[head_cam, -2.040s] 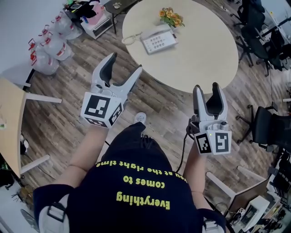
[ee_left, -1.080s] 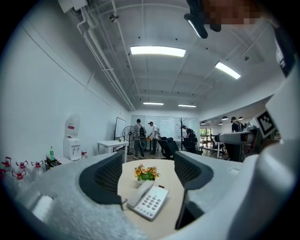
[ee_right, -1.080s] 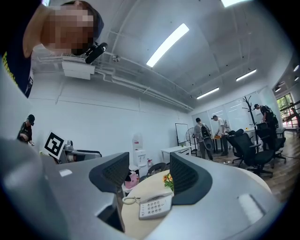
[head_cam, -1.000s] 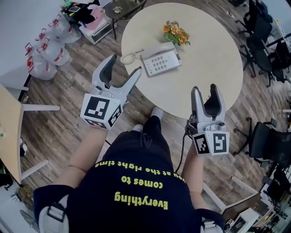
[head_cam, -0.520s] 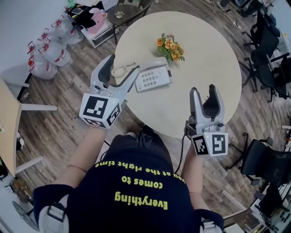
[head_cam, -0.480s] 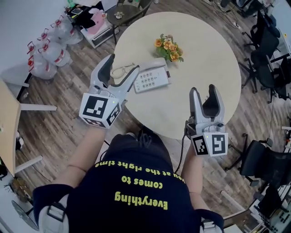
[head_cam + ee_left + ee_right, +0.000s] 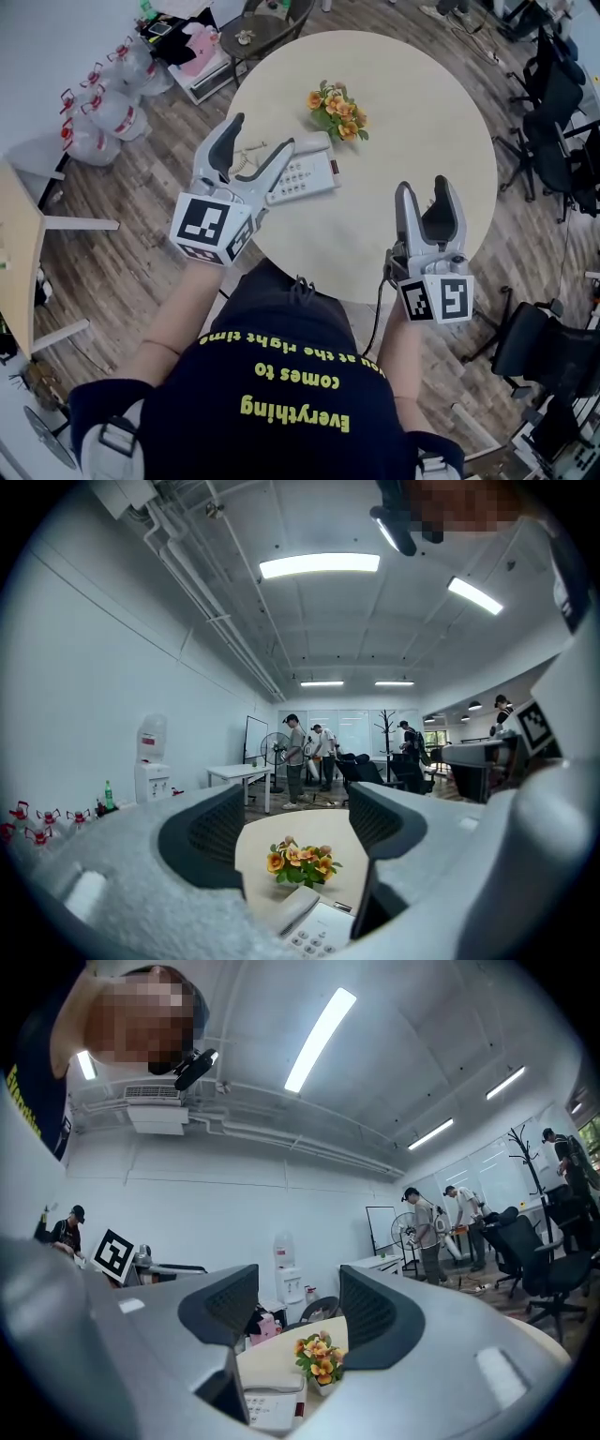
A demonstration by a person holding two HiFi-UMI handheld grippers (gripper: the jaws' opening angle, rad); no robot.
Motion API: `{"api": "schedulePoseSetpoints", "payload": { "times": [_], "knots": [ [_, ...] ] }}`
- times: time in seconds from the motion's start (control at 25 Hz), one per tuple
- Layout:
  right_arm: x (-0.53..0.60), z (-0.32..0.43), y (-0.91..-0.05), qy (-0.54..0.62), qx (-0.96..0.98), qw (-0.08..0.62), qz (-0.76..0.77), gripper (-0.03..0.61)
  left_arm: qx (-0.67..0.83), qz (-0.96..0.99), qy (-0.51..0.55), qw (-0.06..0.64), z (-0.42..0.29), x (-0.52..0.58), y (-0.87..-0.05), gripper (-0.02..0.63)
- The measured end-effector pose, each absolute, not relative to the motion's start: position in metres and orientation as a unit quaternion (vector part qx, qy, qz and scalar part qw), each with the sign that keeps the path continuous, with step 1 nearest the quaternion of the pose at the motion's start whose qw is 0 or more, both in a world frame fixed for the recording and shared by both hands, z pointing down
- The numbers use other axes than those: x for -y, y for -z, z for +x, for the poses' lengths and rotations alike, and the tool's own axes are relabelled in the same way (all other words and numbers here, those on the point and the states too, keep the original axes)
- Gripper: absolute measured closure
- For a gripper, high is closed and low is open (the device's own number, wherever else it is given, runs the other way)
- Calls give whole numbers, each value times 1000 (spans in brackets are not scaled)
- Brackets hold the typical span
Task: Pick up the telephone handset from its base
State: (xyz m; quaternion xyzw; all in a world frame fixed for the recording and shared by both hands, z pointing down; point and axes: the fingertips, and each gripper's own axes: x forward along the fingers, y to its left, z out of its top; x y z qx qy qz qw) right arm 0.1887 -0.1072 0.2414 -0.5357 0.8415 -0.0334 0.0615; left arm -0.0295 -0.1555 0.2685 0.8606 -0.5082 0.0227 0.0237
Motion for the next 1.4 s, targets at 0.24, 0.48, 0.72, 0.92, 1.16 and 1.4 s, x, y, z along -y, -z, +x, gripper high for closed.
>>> {"api": "schedulePoseSetpoints", "payload": {
  "times": [0.24, 0.48, 0.72, 0.92, 1.16, 1.4],
  "knots": [
    [114, 195, -242, 37, -833, 62, -548, 308, 493, 869, -29, 26, -22, 168, -272, 261],
    [121, 197, -246, 41, -819, 56, -569, 308, 467, 883, -30, 35, -14, 184, -279, 261],
    [128, 193, -259, 57, -806, 51, -587, 310, 446, 893, -39, 51, -17, 200, -298, 261],
    [135, 190, -273, 77, -797, 51, -597, 311, 432, 898, -46, 65, -19, 213, -319, 261],
    [142, 184, -300, 104, -791, 34, -602, 313, 420, 900, -70, 93, -23, 228, -358, 261],
    [151, 178, -325, 134, -785, 22, -604, 314, 402, 901, -108, 121, -19, 239, -403, 261]
  ]
}}
